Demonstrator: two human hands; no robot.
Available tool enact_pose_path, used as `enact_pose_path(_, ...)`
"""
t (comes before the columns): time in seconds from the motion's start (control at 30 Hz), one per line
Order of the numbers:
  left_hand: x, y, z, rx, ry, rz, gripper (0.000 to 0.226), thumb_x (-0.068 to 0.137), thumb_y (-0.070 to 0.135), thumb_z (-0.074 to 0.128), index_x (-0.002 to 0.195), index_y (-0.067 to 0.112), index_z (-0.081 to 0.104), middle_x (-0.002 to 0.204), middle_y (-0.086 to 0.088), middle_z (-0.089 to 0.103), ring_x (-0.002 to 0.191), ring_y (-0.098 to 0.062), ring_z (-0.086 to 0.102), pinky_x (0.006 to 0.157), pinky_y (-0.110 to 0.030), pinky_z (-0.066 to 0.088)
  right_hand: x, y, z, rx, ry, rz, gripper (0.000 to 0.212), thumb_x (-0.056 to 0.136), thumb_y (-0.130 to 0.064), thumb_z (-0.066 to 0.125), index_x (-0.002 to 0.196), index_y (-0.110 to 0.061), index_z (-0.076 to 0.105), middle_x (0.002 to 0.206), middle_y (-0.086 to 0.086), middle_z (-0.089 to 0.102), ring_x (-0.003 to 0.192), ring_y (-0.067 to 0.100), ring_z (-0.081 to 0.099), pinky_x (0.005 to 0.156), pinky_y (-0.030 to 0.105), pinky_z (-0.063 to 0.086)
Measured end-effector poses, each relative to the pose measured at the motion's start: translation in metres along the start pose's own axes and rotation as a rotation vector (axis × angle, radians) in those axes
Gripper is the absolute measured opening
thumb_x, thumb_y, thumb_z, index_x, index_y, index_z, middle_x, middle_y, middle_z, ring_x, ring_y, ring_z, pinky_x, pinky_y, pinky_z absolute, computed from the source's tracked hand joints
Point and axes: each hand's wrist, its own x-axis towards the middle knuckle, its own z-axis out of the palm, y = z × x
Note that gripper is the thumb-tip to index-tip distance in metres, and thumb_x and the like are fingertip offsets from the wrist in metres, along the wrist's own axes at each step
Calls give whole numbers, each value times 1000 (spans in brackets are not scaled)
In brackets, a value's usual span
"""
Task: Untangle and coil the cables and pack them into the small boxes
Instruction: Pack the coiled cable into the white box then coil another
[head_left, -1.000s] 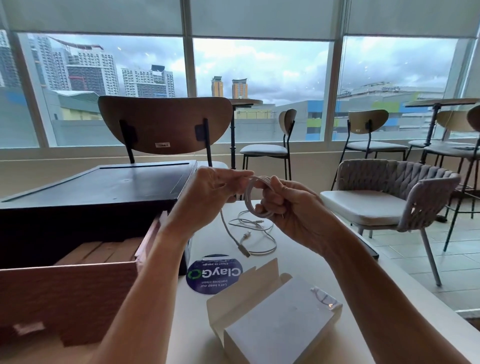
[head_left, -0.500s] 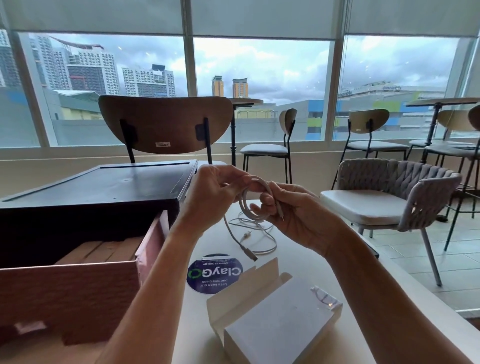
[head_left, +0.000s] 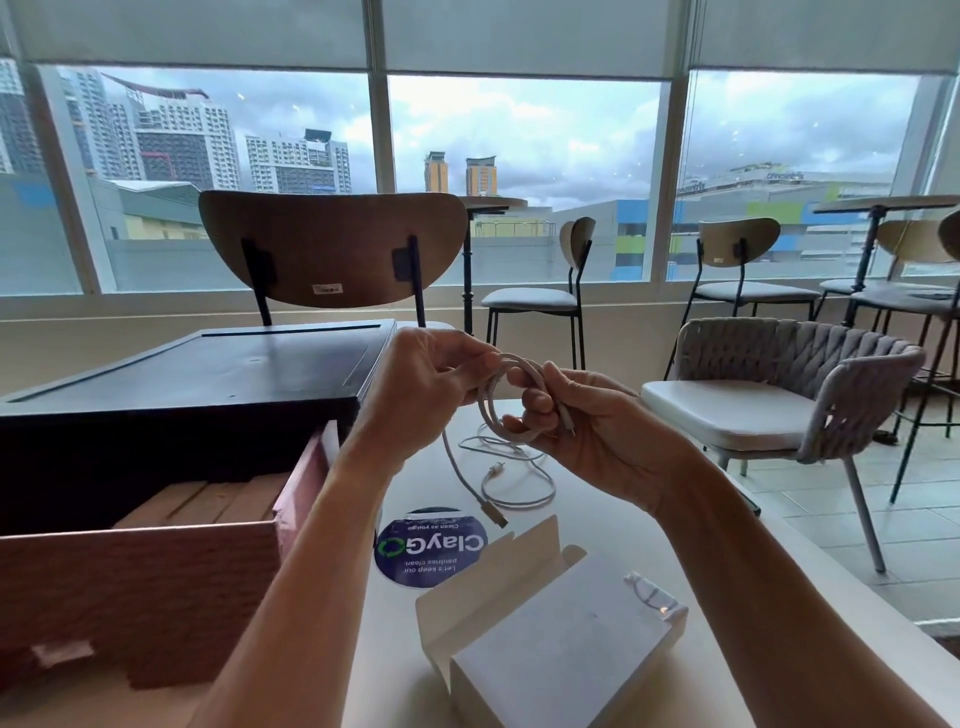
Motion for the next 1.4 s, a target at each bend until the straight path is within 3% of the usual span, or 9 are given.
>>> enact_pose_path(0.23, -2, -7, -6, -81, -101, -81, 18, 89, 7, 67, 105, 8, 75, 97, -8, 77, 92, -21, 74, 84, -28, 59, 3, 4, 0, -18, 86, -30, 30, 96, -12, 44, 106, 5, 66, 68, 7, 49, 60, 12, 50, 76, 28, 56)
enact_pose_path(0.33, -3, -11, -6, 51, -75, -55, 19, 91, 13, 67, 107, 16, 75, 92, 0, 78, 84, -8, 73, 70, -16, 55, 5, 4, -1, -16, 133, -3, 32, 95, -13, 48, 116, 6, 64, 71, 8, 54, 63, 12, 53, 80, 31, 57)
enact_pose_path(0.43, -4, -16, -4, 104, -14, -49, 18, 90, 15, 69, 107, 15, 77, 86, 3, 78, 73, -1, 70, 59, -11, 47, 6, 5, 1, -79, 214, 11, 29, 99, -13, 48, 112, 5, 66, 72, 9, 60, 66, 15, 54, 84, 32, 56)
enact_pose_path(0.63, -2, -16, 3, 35, 66, -69, 14, 88, 11, 72, 101, 13, 77, 85, -6, 78, 82, -22, 75, 83, -33, 61, 8, 6, 9, -206, 391, -107, 9, 103, -12, 47, 105, -5, 52, 84, 16, 71, 61, 17, 57, 69, 30, 59)
enact_pose_path(0.77, 1, -18, 3, 88, 136, -29, 12, 89, 15, 73, 98, 22, 78, 85, -2, 78, 80, -21, 75, 84, -42, 61, 9, 5, 6, -390, 405, -205, 12, 97, -15, 57, 103, -5, 57, 98, 17, 73, 70, 18, 65, 74, 31, 57)
enact_pose_path(0.97, 0, -20, 4, 164, 213, 29, 7, 86, 35, 70, 87, 37, 77, 78, 7, 76, 75, -15, 75, 78, -48, 60, 8, 5, 8, -490, 403, -250, 26, 84, -14, 68, 108, -7, 64, 95, 12, 74, 82, 19, 70, 85, 35, 58)
enact_pose_path(1.07, -1, -16, 4, 129, 191, -15, 6, 89, 26, 72, 90, 29, 78, 78, 1, 77, 76, -19, 75, 78, -43, 62, 7, 8, 7, -594, 490, -332, 18, 89, -5, 67, 105, -11, 71, 90, 13, 75, 79, 21, 71, 83, 38, 60)
enact_pose_path(1.2, -2, -9, -2, 96, 32, -107, 10, 93, 15, 67, 94, 20, 76, 83, -7, 77, 81, -20, 74, 65, -19, 58, 6, 7, 4, -607, 507, -351, 19, 88, -1, 67, 103, -12, 73, 89, 17, 74, 74, 24, 67, 78, 33, 60)
enact_pose_path(1.4, -1, -10, -6, 68, 6, -82, 21, 91, 8, 68, 110, 4, 73, 88, -8, 77, 81, -19, 75, 70, -18, 57, 4, 8, 2, -712, 417, -280, 25, 88, -2, 68, 113, -4, 71, 93, 13, 76, 75, 20, 70, 81, 33, 60)
